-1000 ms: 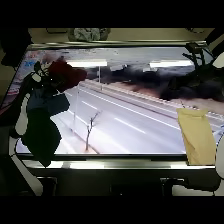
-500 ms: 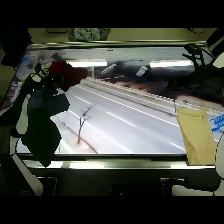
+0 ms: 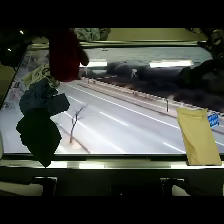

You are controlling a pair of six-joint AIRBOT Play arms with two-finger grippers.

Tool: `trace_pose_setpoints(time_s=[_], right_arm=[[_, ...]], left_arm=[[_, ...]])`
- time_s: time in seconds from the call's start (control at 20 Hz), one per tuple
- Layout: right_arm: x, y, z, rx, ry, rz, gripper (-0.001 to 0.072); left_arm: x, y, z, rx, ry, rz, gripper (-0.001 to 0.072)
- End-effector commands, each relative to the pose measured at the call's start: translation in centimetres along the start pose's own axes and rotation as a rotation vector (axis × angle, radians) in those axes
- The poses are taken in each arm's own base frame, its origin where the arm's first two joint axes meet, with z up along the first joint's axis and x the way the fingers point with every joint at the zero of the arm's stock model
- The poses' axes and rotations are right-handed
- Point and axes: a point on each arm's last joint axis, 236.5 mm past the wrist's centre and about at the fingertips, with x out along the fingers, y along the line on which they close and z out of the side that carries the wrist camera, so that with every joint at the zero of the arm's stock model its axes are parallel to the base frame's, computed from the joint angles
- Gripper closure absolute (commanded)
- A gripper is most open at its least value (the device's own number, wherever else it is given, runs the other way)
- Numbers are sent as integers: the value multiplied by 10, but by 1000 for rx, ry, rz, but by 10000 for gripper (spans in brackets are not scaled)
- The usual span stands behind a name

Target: Fold the shirts.

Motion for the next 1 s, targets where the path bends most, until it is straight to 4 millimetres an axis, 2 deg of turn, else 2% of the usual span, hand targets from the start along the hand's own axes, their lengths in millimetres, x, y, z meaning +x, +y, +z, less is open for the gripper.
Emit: trace_pose_setpoints(time_s=[0.0,0.1,0.15,0.25,0.35,0.4,0.5,0.65,0.7,0.75,0.8,0.85,0.9,0.95], right_arm=[[-80,9,20,-61,-139,-92,35],[-122,21,19,-85,-187,-123,35],[-139,27,14,-94,-195,-132,36],[-164,40,-4,-103,-166,-136,35],[-175,47,-28,-83,-94,-135,35],[-176,47,-40,-70,-50,-136,35],[-174,47,-55,-59,14,-130,35],[-164,39,-56,-46,42,-137,36],[-158,36,-57,-42,58,-135,36],[-151,34,-58,-39,77,-129,35],[-143,31,-59,-35,98,-122,35],[-134,28,-61,-31,120,-113,35],[-123,26,-62,-27,144,-101,35],[-112,23,-63,-21,169,-86,34]], left_arm=[[-65,-152,23,252,-22,-173,687],[-81,-191,-5,314,69,-193,687],[-81,-199,-25,321,136,-191,687],[-74,-209,-78,320,302,-201,687],[-58,-220,-140,298,444,-255,686],[-49,-226,-179,279,528,-286,686],[-34,-238,-271,242,717,-342,686],[-33,-262,-418,208,1013,-407,681],[-37,-269,-454,179,1098,-406,603],[-43,-275,-478,164,1165,-409,319],[-47,-278,-485,155,1207,-410,-13],[-48,-273,-476,176,1215,-410,-13],[-46,-258,-453,215,1207,-384,-13],[-44,-233,-423,262,1190,-329,-13]])
